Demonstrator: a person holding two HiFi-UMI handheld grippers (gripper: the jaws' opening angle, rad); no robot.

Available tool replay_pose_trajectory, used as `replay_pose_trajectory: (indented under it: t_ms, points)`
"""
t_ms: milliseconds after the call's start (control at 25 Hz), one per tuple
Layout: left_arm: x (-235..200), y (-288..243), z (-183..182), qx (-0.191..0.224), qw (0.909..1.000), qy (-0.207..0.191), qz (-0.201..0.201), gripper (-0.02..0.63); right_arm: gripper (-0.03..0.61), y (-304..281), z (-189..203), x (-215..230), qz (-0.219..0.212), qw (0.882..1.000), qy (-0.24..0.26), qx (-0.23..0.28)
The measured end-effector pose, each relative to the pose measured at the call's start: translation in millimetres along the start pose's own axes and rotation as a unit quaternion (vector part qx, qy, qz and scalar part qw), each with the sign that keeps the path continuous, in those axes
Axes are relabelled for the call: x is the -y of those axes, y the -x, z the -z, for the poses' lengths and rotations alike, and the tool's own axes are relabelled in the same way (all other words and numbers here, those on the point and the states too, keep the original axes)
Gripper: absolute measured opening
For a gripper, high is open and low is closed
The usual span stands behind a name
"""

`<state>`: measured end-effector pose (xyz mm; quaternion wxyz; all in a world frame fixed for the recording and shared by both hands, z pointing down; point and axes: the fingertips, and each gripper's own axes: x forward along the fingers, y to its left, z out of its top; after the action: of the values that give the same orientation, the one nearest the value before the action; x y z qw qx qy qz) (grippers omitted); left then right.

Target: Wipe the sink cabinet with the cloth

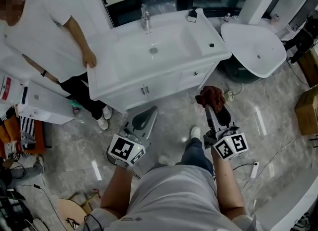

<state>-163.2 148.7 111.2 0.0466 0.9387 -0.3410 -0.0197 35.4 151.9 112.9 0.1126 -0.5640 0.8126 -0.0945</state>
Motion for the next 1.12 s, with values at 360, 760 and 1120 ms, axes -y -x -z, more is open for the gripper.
replay_pose_trajectory:
  t_ms: [360,760,1120]
  points:
    - [-14,-73,9,-0.022,0.9982,0.003,-0.055,0.010,0.176,-53,-1,77,-0.032,0.999,-0.022,-0.023]
    - [-12,-162,3,-0.042,0.9917,0.000,-0.122,0.011,0.176,-108,-14,167,-0.070,0.995,-0.034,-0.057]
    - [-23,-200,27,-0.058,0.9817,0.028,-0.179,0.011,0.176,-146,20,202,-0.089,0.990,-0.033,-0.107]
